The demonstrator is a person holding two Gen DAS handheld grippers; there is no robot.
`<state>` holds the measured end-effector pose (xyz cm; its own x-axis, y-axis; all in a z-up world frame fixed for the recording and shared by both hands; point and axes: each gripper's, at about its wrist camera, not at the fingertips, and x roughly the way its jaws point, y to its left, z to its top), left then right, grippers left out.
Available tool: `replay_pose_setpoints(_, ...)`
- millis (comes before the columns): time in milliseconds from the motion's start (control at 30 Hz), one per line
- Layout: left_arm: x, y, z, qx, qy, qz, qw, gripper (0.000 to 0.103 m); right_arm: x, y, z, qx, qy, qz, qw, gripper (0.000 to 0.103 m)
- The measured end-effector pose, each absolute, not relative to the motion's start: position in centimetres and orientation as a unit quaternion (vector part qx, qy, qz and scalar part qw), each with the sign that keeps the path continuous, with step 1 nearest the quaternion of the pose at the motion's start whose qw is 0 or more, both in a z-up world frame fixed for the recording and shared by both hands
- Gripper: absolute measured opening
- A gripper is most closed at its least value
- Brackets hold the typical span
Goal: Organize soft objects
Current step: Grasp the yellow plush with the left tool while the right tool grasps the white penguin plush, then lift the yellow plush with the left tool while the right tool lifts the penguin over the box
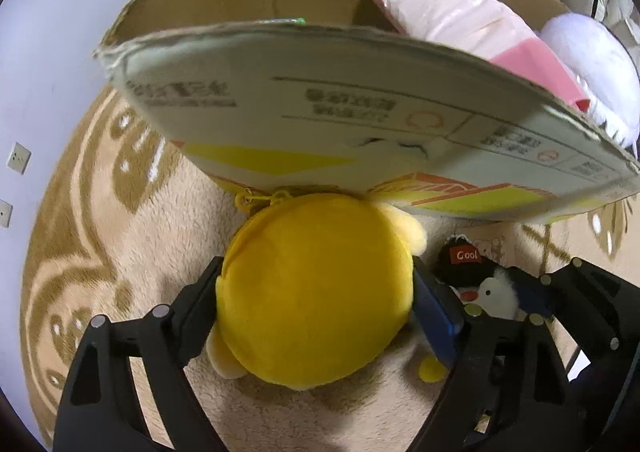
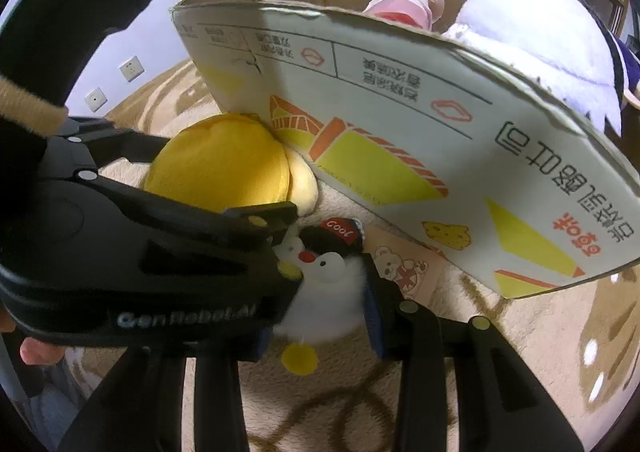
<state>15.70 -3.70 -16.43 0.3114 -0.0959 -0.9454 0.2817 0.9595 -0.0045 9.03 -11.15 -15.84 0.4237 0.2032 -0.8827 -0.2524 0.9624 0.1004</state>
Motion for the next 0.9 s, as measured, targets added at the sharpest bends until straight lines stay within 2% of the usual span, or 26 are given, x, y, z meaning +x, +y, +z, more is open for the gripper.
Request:
replay_pose_setpoints(500, 15.0, 0.8, -14.7, 0.058, 0.568, -0.069, 0.818, 0.081, 8.1, -11.3, -15.0, -0.015, 0.516, 0.122, 0.848, 0.038)
replay_pose_setpoints(900, 13.5, 1.5, -11.4, 0.085, 0.537, -0.049, 0.838, 0.081, 6.2, -12.6, -12.4, 0.004, 0.487, 0.108, 0.867, 0.037)
